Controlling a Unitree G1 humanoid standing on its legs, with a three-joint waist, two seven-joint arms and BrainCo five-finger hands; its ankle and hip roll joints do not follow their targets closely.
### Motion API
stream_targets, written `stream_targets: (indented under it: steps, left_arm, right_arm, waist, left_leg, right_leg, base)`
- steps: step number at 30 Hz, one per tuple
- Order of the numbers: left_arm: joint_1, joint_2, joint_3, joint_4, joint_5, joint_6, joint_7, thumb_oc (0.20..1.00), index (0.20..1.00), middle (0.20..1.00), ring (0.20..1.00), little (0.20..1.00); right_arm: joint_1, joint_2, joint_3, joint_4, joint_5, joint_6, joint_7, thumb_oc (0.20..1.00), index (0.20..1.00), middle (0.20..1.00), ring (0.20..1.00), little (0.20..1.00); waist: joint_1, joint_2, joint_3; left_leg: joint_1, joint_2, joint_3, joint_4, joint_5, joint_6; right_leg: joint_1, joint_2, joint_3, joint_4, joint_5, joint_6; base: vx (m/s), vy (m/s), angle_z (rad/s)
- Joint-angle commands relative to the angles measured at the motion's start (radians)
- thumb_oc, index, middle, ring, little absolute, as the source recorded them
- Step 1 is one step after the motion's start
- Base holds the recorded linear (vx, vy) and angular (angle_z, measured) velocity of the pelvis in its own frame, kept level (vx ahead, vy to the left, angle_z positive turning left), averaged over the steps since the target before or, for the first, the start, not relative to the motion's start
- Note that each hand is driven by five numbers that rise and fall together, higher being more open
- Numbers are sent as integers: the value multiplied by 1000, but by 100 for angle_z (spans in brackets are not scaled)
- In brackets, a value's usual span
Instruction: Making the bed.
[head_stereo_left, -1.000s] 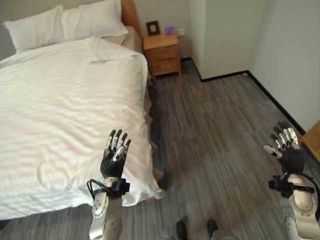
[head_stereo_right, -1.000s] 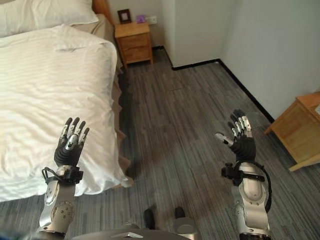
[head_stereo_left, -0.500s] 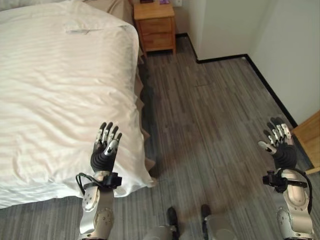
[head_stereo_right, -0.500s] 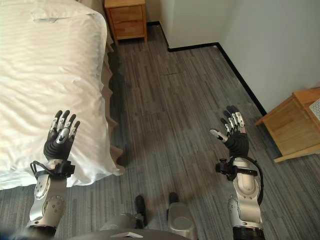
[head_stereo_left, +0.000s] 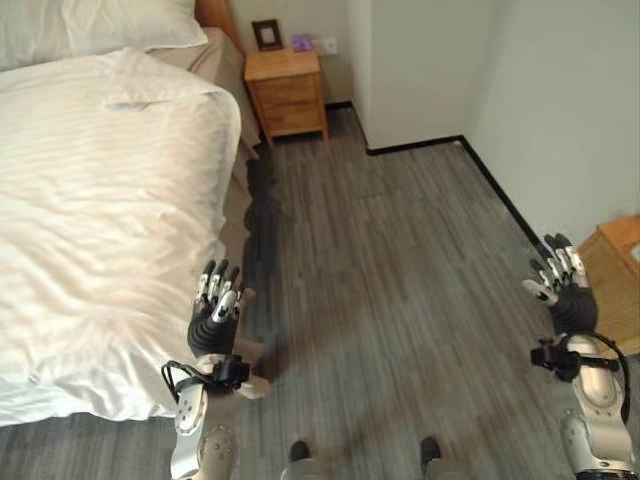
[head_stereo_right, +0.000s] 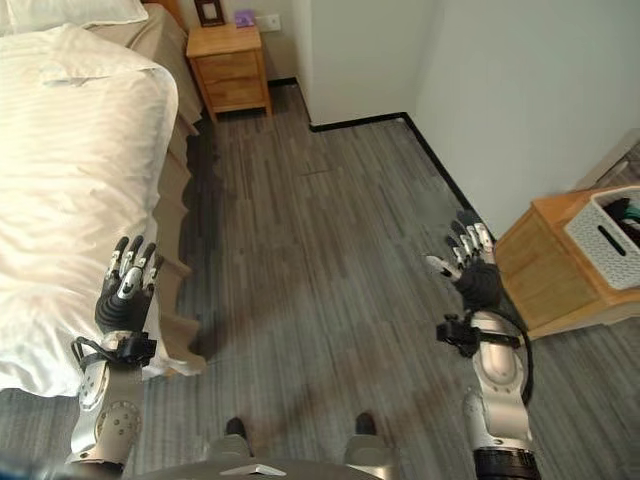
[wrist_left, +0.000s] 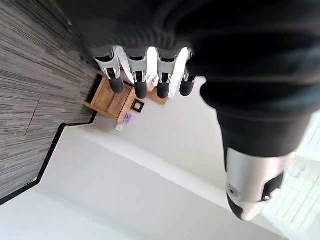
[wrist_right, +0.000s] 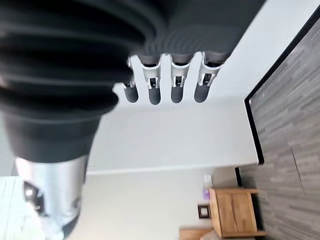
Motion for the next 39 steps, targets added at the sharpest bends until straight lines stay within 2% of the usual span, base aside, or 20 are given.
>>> stream_targets:
  steps: [1, 2, 3, 5, 6, 9, 11, 13, 14, 16, 17, 18, 19, 21, 22, 28, 29, 33, 35, 39]
  left_arm:
    - [-33, 77, 26, -86, -20, -42, -17, 1000, 1000, 1000, 1000, 1000]
    - [-28, 71, 29, -90, -23, -36, -27, 1000, 1000, 1000, 1000, 1000]
    - [-27, 71, 29, -91, -23, -36, -27, 1000, 1000, 1000, 1000, 1000]
    - [-26, 74, 23, -89, -11, -37, -28, 1000, 1000, 1000, 1000, 1000]
    - [-31, 69, 16, -87, -15, -35, -30, 1000, 1000, 1000, 1000, 1000]
    - [-39, 68, 10, -86, -9, -38, -21, 1000, 1000, 1000, 1000, 1000]
    - [-43, 76, 19, -112, -23, -45, -11, 1000, 1000, 1000, 1000, 1000]
    - [-42, 74, 27, -116, -23, -50, -7, 1000, 1000, 1000, 1000, 1000]
    - [-42, 74, 27, -116, -23, -49, -7, 1000, 1000, 1000, 1000, 1000]
    - [-38, 73, 50, -116, -17, -63, 11, 1000, 1000, 1000, 1000, 1000]
    - [-38, 73, 50, -116, -17, -63, 11, 1000, 1000, 1000, 1000, 1000]
    - [-54, 80, 47, -102, -14, -69, 27, 1000, 1000, 1000, 1000, 1000]
    - [-55, 81, 47, -101, -13, -70, 27, 1000, 1000, 1000, 1000, 1000]
    - [-42, 90, 47, -105, 4, -79, 30, 1000, 1000, 1000, 1000, 1000]
    - [-31, 89, 57, -116, 13, -76, 31, 1000, 1000, 1000, 1000, 1000]
    - [18, 47, 60, -112, 8, -68, 22, 1000, 1000, 1000, 1000, 1000]
    - [60, 148, 42, -85, 227, -6, 44, 1000, 1000, 1000, 1000, 1000]
    - [30, 182, 34, -101, 234, -14, 36, 1000, 1000, 1000, 1000, 1000]
    - [22, 203, 50, -107, 309, -18, 69, 1000, 1000, 1000, 1000, 1000]
    - [11, 225, 66, -104, 327, -25, 81, 1000, 1000, 1000, 1000, 1000]
  right_arm:
    - [-54, -1, 0, -89, 31, -48, 5, 1000, 1000, 1000, 1000, 1000]
    - [-53, -13, -4, -94, 11, -36, 20, 1000, 1000, 1000, 1000, 1000]
    - [-52, -12, -4, -95, 11, -35, 20, 1000, 1000, 1000, 1000, 1000]
    - [-47, -9, -6, -86, 2, -32, 28, 1000, 1000, 1000, 1000, 1000]
    - [-40, 8, -8, -80, 8, -29, 29, 1000, 1000, 1000, 1000, 1000]
    - [-46, 32, -1, -70, 18, -32, 21, 1000, 1000, 1000, 1000, 1000]
    - [-57, 59, 33, -64, 65, -28, 35, 1000, 1000, 1000, 1000, 1000]
    - [-63, 54, 54, -51, 52, -20, 40, 1000, 1000, 1000, 1000, 1000]
    - [-63, 53, 54, -51, 51, -20, 39, 1000, 1000, 1000, 1000, 1000]
    - [-86, 61, 66, -49, 56, -20, 38, 1000, 1000, 1000, 1000, 1000]
    - [-87, 61, 66, -49, 57, -20, 38, 1000, 1000, 1000, 1000, 1000]
    - [-95, 69, 78, -37, 66, -23, 34, 1000, 1000, 1000, 1000, 1000]
    - [-96, 69, 79, -36, 66, -23, 34, 1000, 1000, 1000, 1000, 1000]
    - [-88, 64, 102, -32, 70, -18, 48, 1000, 1000, 1000, 1000, 1000]
    - [-79, 70, 104, -37, 70, -11, 50, 1000, 1000, 1000, 1000, 1000]
    - [-63, 51, 110, -39, 48, -5, 62, 1000, 1000, 1000, 1000, 1000]
    - [103, -9, -29, -34, 44, -3, 61, 1000, 1000, 1000, 1000, 1000]
    - [86, -9, -5, -27, 40, 8, 74, 1000, 1000, 1000, 1000, 1000]
    - [41, -45, 73, -35, 9, 31, 106, 1000, 1000, 1000, 1000, 1000]
    - [-5, -65, 92, -72, -8, 33, 103, 1000, 1000, 1000, 1000, 1000]
  waist:
    - [2, -49, 9]
    - [8, -64, -4]
    - [9, -65, -5]
    - [16, -65, -17]
    - [6, -50, -29]
    - [-6, -33, -48]
    - [-8, -21, -59]
    - [-5, -13, -62]
    - [-5, -13, -61]
    - [0, 0, -46]
    - [1, 0, -46]
    - [-15, -1, -38]
    - [-16, -1, -38]
    - [-25, -9, -29]
    - [-21, -10, -30]
    - [-15, -25, -50]
    - [-72, -33, -69]
    - [-77, -30, -77]
    - [-52, -44, -91]
    - [-36, -53, -99]
  left_leg:
    - [17, -84, -4, 91, -214, -55]
    - [-2, -157, 4, 88, -283, -27]
    - [-1, -158, 6, 90, -286, -25]
    - [13, -225, 23, 55, -340, 10]
    - [49, -230, 39, 7, -338, 17]
    - [95, -244, 39, -58, -336, 27]
    - [119, -263, 20, -94, -339, 37]
    - [142, -278, 4, -117, -349, 48]
    - [143, -278, 4, -119, -348, 49]
    - [152, -285, 9, -125, -350, 65]
    - [151, -285, 10, -125, -350, 65]
    - [149, -288, -12, -124, -348, 69]
    - [149, -288, -12, -123, -349, 68]
    - [156, -296, -21, -125, -354, 72]
    - [154, -298, -17, -123, -356, 73]
    - [174, -296, -27, -144, -357, 73]
    - [227, -210, 123, -151, -409, 22]
    - [234, -219, 111, -159, -401, 26]
    - [251, -228, 103, -154, -412, 40]
    - [272, -236, 102, -155, -422, 48]
  right_leg:
    - [70, -57, 25, -106, 60, 19]
    - [69, -54, 28, -125, 73, 18]
    - [71, -56, 29, -126, 73, 19]
    - [68, -43, 30, -123, 72, 17]
    - [72, -30, 24, -119, 68, 19]
    - [80, -27, 18, -114, 59, 20]
    - [81, -39, 14, -106, 49, 27]
    - [68, -54, 8, -76, 51, 35]
    - [68, -54, 8, -74, 49, 35]
    - [21, -66, 21, 28, 32, 47]
    - [17, -67, 22, 33, 29, 47]
    - [-9, -35, 84, 58, 27, 43]
    - [-11, -34, 85, 61, 25, 42]
    - [-35, 12, 140, 47, 34, 22]
    - [-30, 6, 124, 39, 34, 22]
    - [38, 8, 132, -62, 56, 18]
    - [-4, -18, -56, -60, 78, 34]
    - [-17, -34, -49, -35, 82, 41]
    - [-1, -51, -50, -25, 81, 44]
    - [20, -59, -48, -22, 79, 52]
  base:
    - [-28, -265, 32]
    - [-14, -183, -4]
    - [-12, -163, -40]
    - [18, -52, -14]
    - [0, 0, 0]
    - [62, 69, 6]
    - [40, 137, 18]
    - [17, 140, 7]
    - [2, 168, 7]
    - [-25, 177, 17]
    - [-43, 172, 9]
    - [-26, 65, 1]
    - [-30, 95, 5]
    - [-16, 46, 19]
    - [8, 30, 17]
    - [44, 3, 4]
    - [-19, 158, 6]
    - [-1, 105, 46]
    - [42, 104, -4]
    - [40, 51, -6]
